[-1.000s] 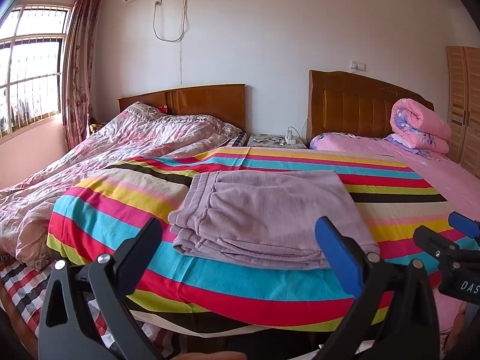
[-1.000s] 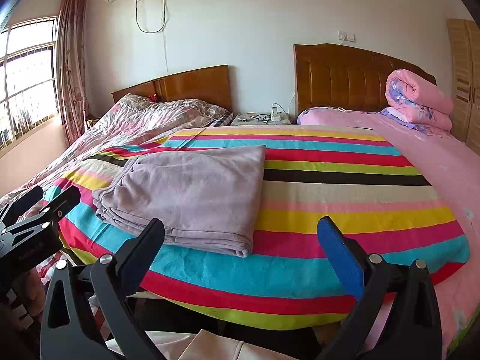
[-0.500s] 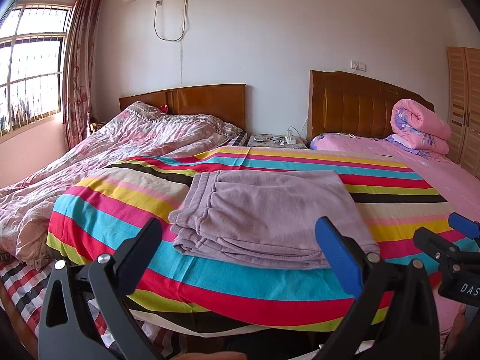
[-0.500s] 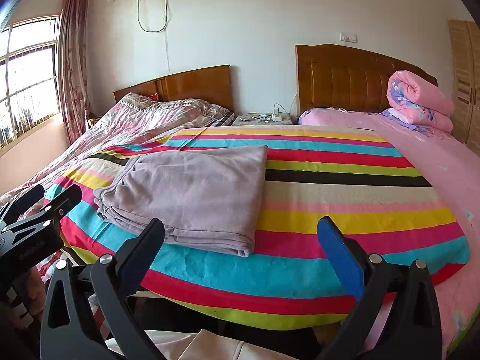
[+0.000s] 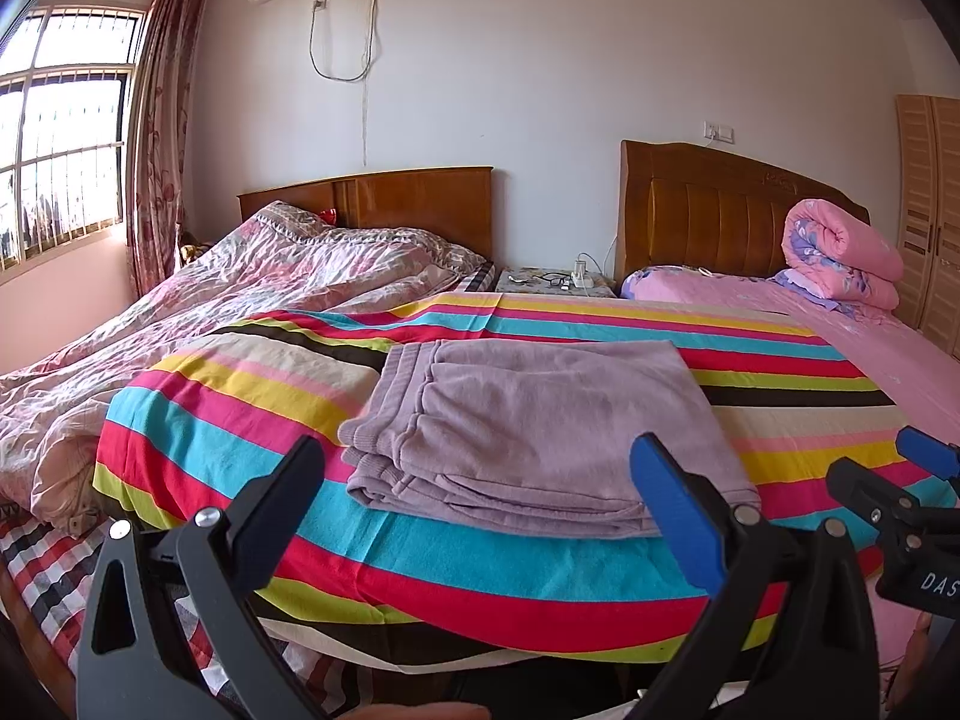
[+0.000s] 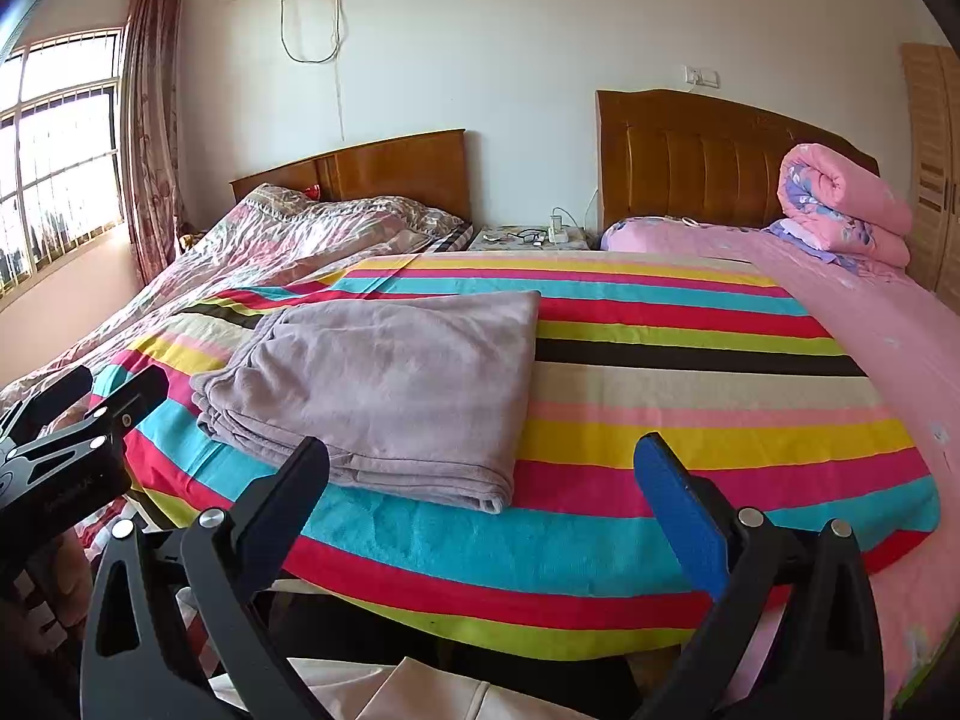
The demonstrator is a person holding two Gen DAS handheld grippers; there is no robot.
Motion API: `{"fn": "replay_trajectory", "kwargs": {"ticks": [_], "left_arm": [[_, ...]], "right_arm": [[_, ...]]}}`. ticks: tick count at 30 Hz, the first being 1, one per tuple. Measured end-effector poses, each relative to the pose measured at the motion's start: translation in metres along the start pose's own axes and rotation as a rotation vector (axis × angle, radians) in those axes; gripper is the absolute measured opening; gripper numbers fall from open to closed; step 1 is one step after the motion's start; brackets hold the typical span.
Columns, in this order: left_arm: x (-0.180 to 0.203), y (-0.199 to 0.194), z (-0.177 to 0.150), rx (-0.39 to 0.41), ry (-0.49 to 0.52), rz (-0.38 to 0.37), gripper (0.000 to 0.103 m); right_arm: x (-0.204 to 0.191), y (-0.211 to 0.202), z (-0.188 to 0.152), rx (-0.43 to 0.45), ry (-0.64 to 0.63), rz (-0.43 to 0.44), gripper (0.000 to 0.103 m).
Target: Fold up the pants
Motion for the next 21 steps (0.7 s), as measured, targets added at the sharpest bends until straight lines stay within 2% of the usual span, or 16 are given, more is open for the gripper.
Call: {"fn": "replay_trajectory", "kwargs": {"ticks": [10, 13, 21], "left_arm": [[0.0, 0.0005, -0.002, -0.003, -0.006, 0.001, 0.102], [-0.0009, 0.0003, -0.0039, -0.006, -0.012, 0.026, 0.102], [-0.0018, 0.0017, -0.0039, -0.02, -0.027, 0.002, 0.102]], "right_arm": [[-0.0007, -0.0001, -0.0002, 0.0, 0.0, 0.0, 0.098], [-0.0007, -0.0001, -0.0003, 0.0, 0.001, -0.001, 0.098], [-0.0004, 0.0, -0.0005, 0.0, -0.001, 0.001, 0.098]]}}
Point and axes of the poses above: each gripper's, at about its wrist camera, not at the fingertips, and y roughly the way its jaws point, x to its right, z to its top, the point moved 5 cm from there along y, roughly the way its jaws point, and after that the axes turned 11 degrees about -z, right-handed, at the moved point
